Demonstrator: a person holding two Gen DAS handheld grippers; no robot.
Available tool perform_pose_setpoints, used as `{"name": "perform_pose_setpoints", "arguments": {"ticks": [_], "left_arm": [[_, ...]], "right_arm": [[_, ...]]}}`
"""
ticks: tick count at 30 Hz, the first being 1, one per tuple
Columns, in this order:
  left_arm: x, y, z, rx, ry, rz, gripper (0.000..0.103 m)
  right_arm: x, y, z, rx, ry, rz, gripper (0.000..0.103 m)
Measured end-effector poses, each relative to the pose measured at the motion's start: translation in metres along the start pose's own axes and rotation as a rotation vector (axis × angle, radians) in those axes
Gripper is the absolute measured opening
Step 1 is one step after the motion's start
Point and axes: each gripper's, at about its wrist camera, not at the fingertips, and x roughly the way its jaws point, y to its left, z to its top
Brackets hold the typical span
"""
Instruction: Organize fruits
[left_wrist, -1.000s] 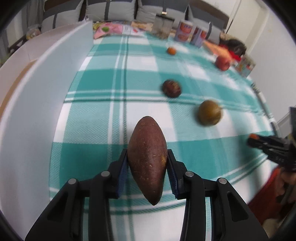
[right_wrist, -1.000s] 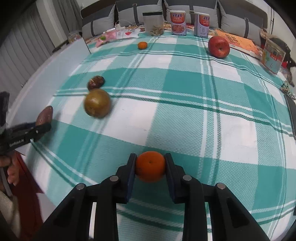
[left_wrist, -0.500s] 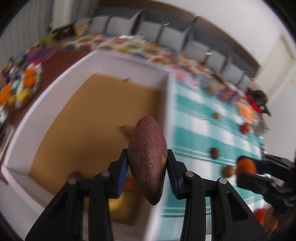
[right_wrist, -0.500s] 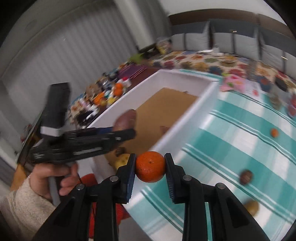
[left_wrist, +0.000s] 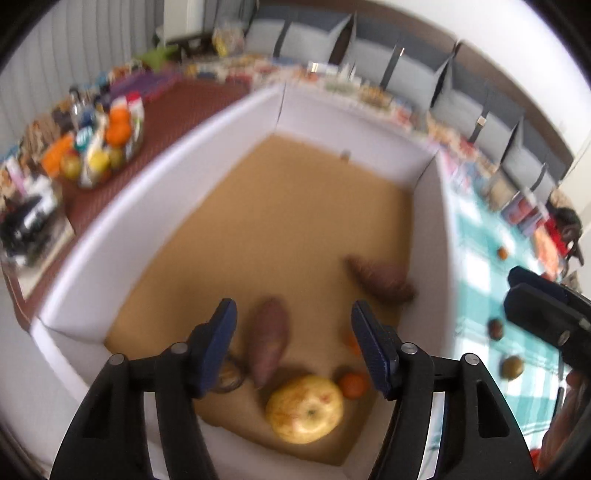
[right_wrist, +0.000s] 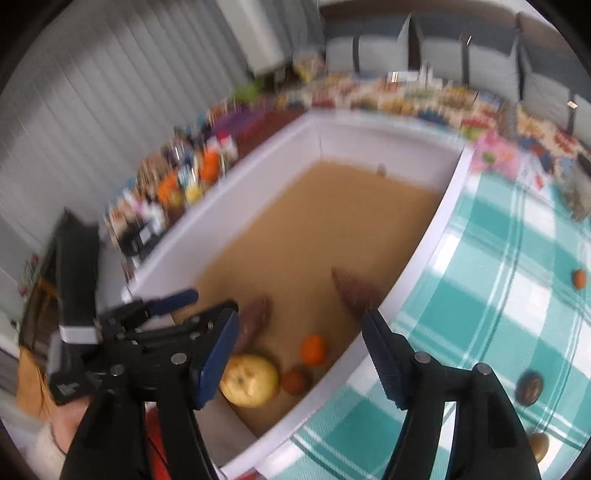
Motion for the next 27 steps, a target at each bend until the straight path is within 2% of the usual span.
{"name": "perform_pose_setpoints", "arguments": {"ticks": [1,3,7,9,11,14,17,19,22,24,27], "left_arm": [[-0.013,-0.005,0.003,0.002,-0.040,-0.011,0.074],[-0.039,-0.021,0.005,0.016,-0.125,-0.044,0.080],[-0.080,-0.075,-0.009,0.082,-0.244,-0.145,0.085],[-0.090,-0.103,-0.022,0.121,-0.265,-0.200,0.088],[-0.088,-0.131,-0.041,0.162,-0.256,-0.251,0.089],[-0.062,-0.171,-0.075,0.220,-0.196,-0.279,0.090],[-0.016,-0.206,-0.114,0.251,-0.075,-0.292,0.090],[0.015,-0.223,-0.139,0.282,-0.003,-0.274,0.090],[0.041,-0.245,-0.171,0.345,0.060,-0.238,0.090],[0.049,-0.253,-0.184,0.391,0.062,-0.211,0.090],[0.062,-0.258,-0.191,0.423,0.057,-0.178,0.090]], "right_arm": [[-0.016,-0.002,0.001,-0.006,-0.048,-0.001,0.072],[-0.053,-0.007,0.001,-0.021,-0.144,-0.017,0.082],[-0.125,-0.036,-0.021,-0.018,-0.314,-0.111,0.096],[-0.157,-0.064,-0.044,0.004,-0.373,-0.189,0.101],[-0.180,-0.093,-0.071,0.034,-0.403,-0.270,0.101],[-0.199,-0.151,-0.125,0.107,-0.378,-0.402,0.103],[-0.198,-0.213,-0.187,0.214,-0.293,-0.537,0.103],[-0.195,-0.248,-0.234,0.293,-0.236,-0.595,0.103],[-0.184,-0.276,-0.284,0.368,-0.180,-0.640,0.103],[-0.179,-0.283,-0.308,0.391,-0.169,-0.652,0.103],[-0.177,-0.289,-0.316,0.424,-0.157,-0.630,0.103]]}}
